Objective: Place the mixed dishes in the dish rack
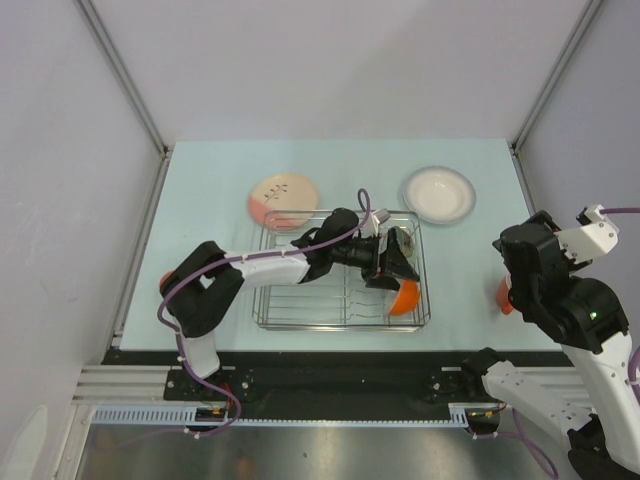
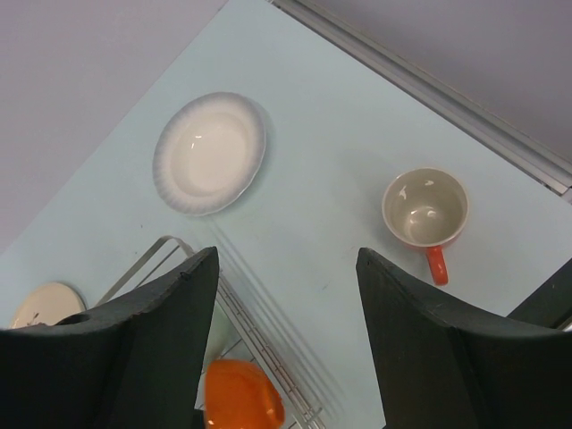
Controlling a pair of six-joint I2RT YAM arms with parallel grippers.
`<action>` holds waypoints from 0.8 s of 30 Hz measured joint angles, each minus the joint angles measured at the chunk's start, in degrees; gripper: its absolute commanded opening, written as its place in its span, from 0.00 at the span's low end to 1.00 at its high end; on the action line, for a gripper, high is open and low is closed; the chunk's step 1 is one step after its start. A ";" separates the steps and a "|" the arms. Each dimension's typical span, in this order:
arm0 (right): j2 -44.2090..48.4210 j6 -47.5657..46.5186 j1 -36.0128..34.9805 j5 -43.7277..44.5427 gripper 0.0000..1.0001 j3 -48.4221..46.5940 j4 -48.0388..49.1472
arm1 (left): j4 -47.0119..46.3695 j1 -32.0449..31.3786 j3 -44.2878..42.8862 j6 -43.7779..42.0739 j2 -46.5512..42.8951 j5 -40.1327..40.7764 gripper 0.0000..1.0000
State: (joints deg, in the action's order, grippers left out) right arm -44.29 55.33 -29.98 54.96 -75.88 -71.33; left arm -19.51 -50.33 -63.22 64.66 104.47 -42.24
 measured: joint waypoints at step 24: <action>-5.51 1.97 0.00 1.40 0.84 0.68 0.35 | 16.44 3.87 -16.35 -17.40 -7.85 -7.56 1.00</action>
State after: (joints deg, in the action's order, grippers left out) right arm -49.80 57.30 -29.98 56.36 -75.20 -70.98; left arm -3.07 -46.46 -79.57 47.27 96.62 -49.80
